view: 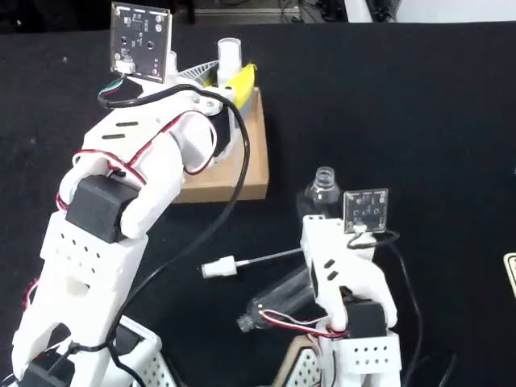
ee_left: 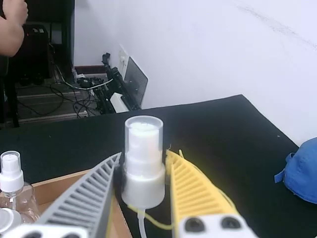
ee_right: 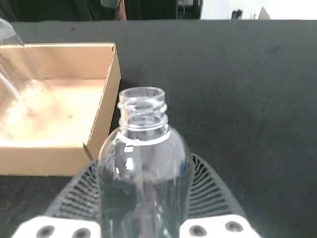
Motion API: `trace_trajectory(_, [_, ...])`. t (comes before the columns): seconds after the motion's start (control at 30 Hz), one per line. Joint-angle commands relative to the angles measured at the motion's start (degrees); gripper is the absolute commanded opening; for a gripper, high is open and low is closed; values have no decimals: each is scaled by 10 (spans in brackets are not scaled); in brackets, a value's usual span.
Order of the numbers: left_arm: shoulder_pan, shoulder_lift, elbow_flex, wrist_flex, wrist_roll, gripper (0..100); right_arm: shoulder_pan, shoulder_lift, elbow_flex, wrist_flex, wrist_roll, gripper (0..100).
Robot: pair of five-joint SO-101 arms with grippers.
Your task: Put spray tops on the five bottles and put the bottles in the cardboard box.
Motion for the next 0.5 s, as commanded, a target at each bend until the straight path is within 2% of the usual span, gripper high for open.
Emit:
trace_trajectory(0.0, [4, -14, -13, -15, 0, 30, -7, -47, 2, 3, 6, 11])
trace_trajectory(0.13, [4, -14, -15, -17, 0, 30, -10, -50, 2, 3, 5, 15])
trace_trajectory(0.27, [4, -16, -15, -17, 0, 30, -50, -50, 2, 4, 7, 15])
trace_trajectory(0.47, [5, -68, -8, -17, 0, 30, -62, -50, 2, 4, 7, 15])
